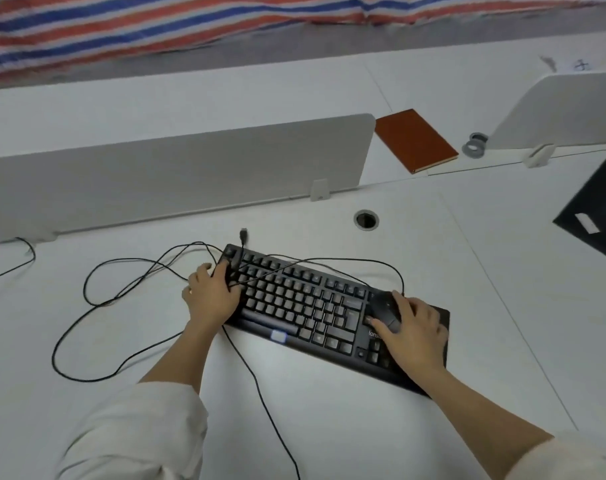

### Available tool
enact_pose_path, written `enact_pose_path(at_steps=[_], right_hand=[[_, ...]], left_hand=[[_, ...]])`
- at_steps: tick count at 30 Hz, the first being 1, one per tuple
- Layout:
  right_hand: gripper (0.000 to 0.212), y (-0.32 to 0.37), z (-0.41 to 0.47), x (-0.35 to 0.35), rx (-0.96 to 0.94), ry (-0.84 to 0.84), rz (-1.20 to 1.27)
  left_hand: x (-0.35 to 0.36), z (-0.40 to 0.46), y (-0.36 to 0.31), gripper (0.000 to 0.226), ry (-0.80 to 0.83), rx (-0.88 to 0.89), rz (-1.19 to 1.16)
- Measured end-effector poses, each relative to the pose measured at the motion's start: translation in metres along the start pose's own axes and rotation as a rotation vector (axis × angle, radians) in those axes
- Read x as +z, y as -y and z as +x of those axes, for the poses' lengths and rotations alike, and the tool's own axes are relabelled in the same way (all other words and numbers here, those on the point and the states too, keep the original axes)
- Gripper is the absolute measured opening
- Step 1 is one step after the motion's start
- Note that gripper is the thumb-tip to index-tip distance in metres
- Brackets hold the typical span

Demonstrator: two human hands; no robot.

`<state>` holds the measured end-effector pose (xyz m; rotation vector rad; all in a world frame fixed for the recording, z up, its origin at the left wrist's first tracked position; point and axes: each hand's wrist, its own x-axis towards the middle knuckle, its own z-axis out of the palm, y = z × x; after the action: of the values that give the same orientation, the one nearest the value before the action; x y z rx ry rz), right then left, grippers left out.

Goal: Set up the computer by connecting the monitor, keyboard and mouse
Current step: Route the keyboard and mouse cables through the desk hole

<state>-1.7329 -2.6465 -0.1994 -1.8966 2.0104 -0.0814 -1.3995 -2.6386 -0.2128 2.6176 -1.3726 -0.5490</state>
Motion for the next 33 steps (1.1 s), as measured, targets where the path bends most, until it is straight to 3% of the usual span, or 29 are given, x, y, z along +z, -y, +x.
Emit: enact_pose_path(at_steps=[3, 8, 15, 23, 27, 31, 33], right_hand=[[0.070, -0.021, -0.002, 0.002, 0.069, 0.053, 0.094], [0.092, -0.045, -0.001, 0.015, 0.237, 0.032, 0.500], [0.086, -0.087, -0.001, 0.001, 0.382, -0.067, 0.433], [0.069, -0.183, -0.048, -0.028, 0.539, -0.210, 0.558], [0.047, -0.258, -0.078, -0.060, 0.581, -0.340, 0.671], [0.062, -0.337, -0.106, -0.077, 0.638, -0.395, 0.754], [0.059, -0.382, -0.123, -0.092, 0.684, -0.403, 0.784]], left_hand=[[0.008, 0.005, 0.008, 0.068, 0.113, -0.005, -0.061], [0.009, 0.005, -0.002, 0.077, 0.126, -0.049, -0.128], [0.007, -0.025, -0.032, 0.069, 0.114, -0.070, -0.392], [0.031, -0.068, -0.134, 0.068, 0.156, 0.110, -0.381], [0.052, -0.113, -0.212, 0.069, 0.196, 0.188, -0.378], [0.069, -0.167, -0.286, 0.070, 0.184, 0.271, -0.380], [0.082, -0.201, -0.330, 0.072, 0.189, 0.308, -0.380]])
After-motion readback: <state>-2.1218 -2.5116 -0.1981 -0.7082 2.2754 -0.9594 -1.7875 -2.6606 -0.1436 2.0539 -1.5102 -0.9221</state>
